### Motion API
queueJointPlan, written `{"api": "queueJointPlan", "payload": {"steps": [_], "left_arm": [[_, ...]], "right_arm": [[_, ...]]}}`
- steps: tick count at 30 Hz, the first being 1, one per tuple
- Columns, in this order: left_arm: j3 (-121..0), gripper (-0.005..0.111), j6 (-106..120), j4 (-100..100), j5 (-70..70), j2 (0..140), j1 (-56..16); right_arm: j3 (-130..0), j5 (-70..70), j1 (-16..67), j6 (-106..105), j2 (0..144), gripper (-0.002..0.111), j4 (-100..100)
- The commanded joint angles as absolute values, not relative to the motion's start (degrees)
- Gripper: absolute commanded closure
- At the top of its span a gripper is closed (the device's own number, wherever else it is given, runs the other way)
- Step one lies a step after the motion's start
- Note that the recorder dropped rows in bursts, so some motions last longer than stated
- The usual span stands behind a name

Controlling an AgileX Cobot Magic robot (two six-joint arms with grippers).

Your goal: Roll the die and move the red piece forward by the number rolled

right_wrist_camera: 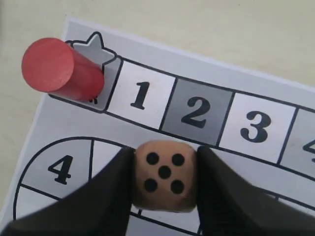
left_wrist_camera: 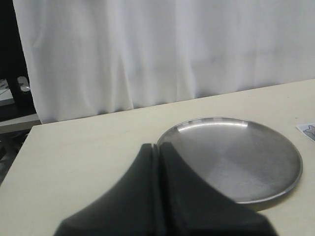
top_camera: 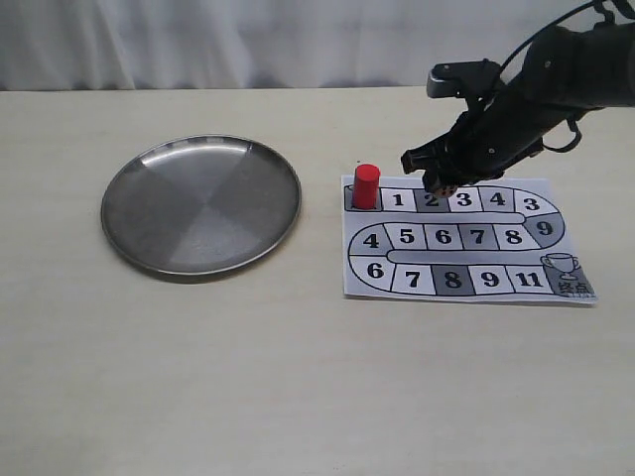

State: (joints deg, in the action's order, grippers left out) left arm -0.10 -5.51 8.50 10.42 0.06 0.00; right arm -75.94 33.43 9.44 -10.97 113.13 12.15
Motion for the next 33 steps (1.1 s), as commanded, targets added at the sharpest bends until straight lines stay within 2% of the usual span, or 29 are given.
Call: {"api": "queueJointPlan", "payload": {"steps": [1,4,11,15,27,29,33], "left_arm": [[0.0,0.107,-5.64,8.28,9.93,0.0,-0.03],[0.0,0.107,-5.64,8.28,9.93,0.0,-0.03],[0.0,0.107,-5.64,8.28,9.93,0.0,-0.03],[0.0,0.107,-5.64,8.28,9.93,0.0,-0.03],[0.0,0.107,-5.64,8.28,9.93,0.0,-0.03],[0.0,0.107,-5.64,8.28,9.93,0.0,-0.03],[0.0,0.107,-5.64,8.28,9.93,0.0,-0.03]], "right_arm": [[-75.8,32.33,9.43,-11.33,112.61,0.101,10.94],[-75.8,32.33,9.43,-10.64,112.61,0.087,9.3],[-75.8,31.11,9.43,-7.25,112.61,0.038,9.4],[-75.8,31.34,9.43,-7.25,112.61,0.025,9.4],[-75.8,31.34,9.43,-8.72,112.61,0.026,9.4],[-76.56,32.76,9.16,-10.84,112.07,0.036,9.29],[-79.7,39.29,7.71,-11.15,108.82,0.077,9.4]]}}
